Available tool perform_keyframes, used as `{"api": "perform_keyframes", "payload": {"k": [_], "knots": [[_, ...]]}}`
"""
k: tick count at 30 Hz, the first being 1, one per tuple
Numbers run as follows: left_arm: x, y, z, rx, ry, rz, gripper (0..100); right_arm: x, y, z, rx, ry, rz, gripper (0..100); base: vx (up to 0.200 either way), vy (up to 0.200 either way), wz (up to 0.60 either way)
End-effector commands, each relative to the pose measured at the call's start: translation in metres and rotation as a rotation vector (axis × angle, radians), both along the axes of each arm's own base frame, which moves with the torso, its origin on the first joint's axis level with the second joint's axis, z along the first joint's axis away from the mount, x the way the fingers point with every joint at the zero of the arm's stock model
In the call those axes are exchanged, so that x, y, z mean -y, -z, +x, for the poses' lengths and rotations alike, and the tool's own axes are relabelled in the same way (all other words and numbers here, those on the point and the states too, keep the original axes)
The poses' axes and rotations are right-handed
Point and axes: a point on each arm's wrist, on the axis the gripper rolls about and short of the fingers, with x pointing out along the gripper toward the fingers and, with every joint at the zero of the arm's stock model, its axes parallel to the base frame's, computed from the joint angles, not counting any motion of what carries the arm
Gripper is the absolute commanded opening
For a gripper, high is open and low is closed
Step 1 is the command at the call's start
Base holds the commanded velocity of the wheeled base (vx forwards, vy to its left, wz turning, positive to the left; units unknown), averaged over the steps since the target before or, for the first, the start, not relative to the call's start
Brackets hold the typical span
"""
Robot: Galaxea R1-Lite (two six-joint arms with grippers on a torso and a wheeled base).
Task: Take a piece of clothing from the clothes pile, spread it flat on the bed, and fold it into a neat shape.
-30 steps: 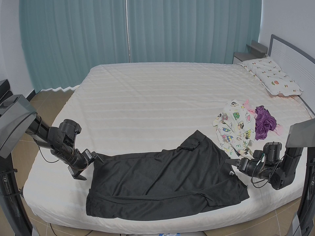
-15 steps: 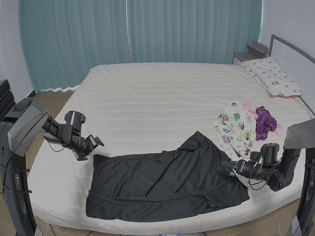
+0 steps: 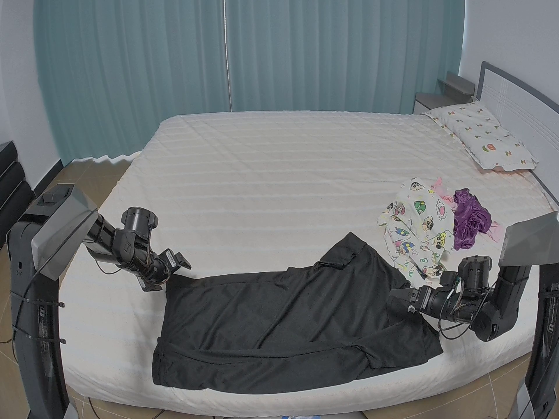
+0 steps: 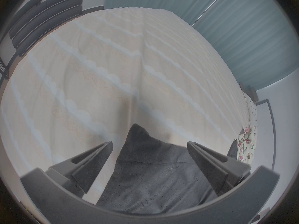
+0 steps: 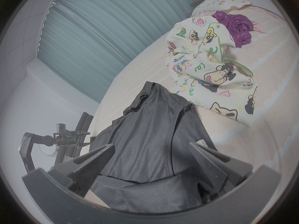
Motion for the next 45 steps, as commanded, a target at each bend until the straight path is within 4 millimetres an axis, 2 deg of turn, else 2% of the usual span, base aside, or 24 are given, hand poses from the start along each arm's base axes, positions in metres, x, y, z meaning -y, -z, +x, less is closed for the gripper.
{"api": "perform_keyframes", "payload": {"k": [1,9,12,16,18,21,25,26,28,32,34,36,41,45], "knots": [[0.001,0.012,0.002,-0.016,0.028,0.025,0,-0.001,0.001,0.001,0.002,-0.001,-0.002,100,0.0,0.0,0.0],[-0.002,0.011,0.007,-0.007,-0.031,0.014,0,0.001,-0.016,0.01,0.074,0.023,-0.005,100,0.0,0.0,0.0],[-0.001,0.004,0.012,0.052,-0.166,-0.029,0,-0.012,-0.021,0.022,0.12,0.031,-0.028,100,0.0,0.0,0.0],[-0.003,-0.004,0.014,0.089,-0.223,-0.065,0,-0.027,-0.028,0.037,0.163,0.04,-0.05,100,0.0,0.0,0.0],[-0.01,-0.017,0.013,0.109,-0.269,-0.106,0,-0.04,-0.033,0.053,0.164,0.034,-0.063,100,0.0,0.0,0.0],[-0.014,-0.02,0.012,0.104,-0.287,-0.145,0,-0.053,-0.039,0.073,0.165,0.017,-0.064,100,0.0,0.0,0.0],[-0.014,-0.016,0.007,0.076,-0.273,-0.163,0,-0.063,-0.035,0.09,0.118,-0.008,-0.082,100,0.0,0.0,0.0],[-0.014,-0.016,0.005,0.069,-0.271,-0.162,0,-0.065,-0.032,0.099,0.105,-0.023,-0.11,100,0.0,0.0,0.0],[-0.014,-0.016,0.003,0.065,-0.273,-0.161,0,-0.065,-0.032,0.107,0.108,-0.037,-0.139,100,0.0,0.0,0.0],[-0.016,-0.016,-0.001,0.057,-0.27,-0.166,0,-0.059,-0.023,0.138,0.039,-0.043,-0.204,100,0.0,0.0,0.0],[-0.016,-0.015,-0.001,0.054,-0.271,-0.165,0,-0.059,-0.021,0.143,0.032,-0.036,-0.213,100,0.0,0.0,0.0],[-0.016,-0.015,-0.002,0.052,-0.271,-0.165,0,-0.06,-0.009,0.158,0.029,0.006,-0.247,100,0.0,0.0,0.0],[-0.016,-0.014,-0.003,0.051,-0.27,-0.164,0,-0.063,0.014,0.169,0.01,0.007,-0.254,100,0.0,0.0,0.0],[-0.016,-0.014,-0.003,0.051,-0.27,-0.164,0,-0.063,0.017,0.179,0.031,0.015,-0.246,100,0.0,0.0,0.0]]}}
